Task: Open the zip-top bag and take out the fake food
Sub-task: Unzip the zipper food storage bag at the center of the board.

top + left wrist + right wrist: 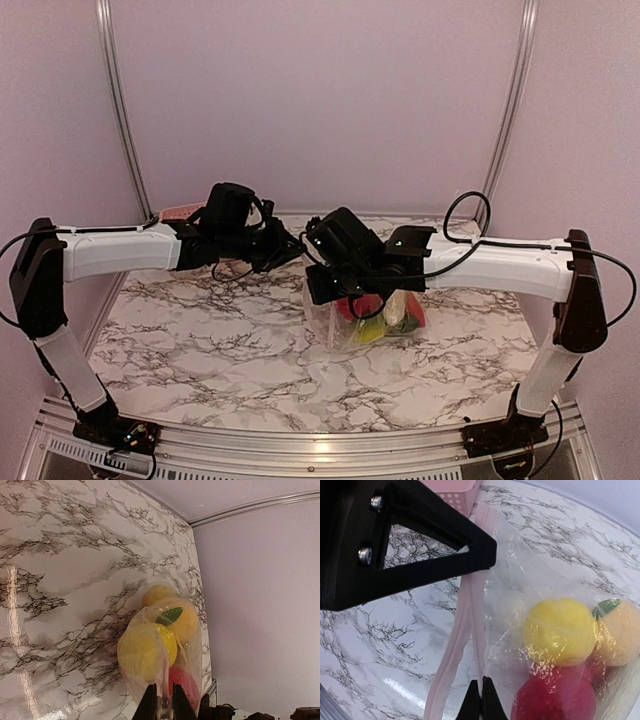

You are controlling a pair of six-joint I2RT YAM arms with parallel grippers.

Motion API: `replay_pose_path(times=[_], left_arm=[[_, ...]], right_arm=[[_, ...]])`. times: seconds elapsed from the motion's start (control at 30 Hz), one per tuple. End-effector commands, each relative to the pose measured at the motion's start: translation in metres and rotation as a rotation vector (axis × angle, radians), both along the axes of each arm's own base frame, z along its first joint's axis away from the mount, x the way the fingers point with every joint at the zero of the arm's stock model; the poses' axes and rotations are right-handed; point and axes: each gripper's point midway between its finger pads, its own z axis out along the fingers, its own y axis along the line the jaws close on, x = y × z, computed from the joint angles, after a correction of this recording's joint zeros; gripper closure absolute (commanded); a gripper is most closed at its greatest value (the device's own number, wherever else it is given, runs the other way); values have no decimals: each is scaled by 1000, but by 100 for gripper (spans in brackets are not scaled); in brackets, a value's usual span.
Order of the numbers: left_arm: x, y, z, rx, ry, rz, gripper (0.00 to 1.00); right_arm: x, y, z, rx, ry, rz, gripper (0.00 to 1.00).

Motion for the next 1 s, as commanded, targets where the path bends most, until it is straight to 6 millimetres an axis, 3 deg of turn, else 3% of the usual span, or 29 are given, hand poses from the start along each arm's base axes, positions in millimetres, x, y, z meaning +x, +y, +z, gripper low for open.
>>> replay_pose_path(times=[0.0,0.6,0.97], left_arm=[[39,22,10,27,-71,116,94],[55,42,14,67,-71,141,92],[51,43,18,66,-81,106,81]], right_arm=[[-17,-8,-23,-75,64,19,100],[-19,-12,-27,-84,71,11,100],[-14,-11,-22,-80,54,-13,100]])
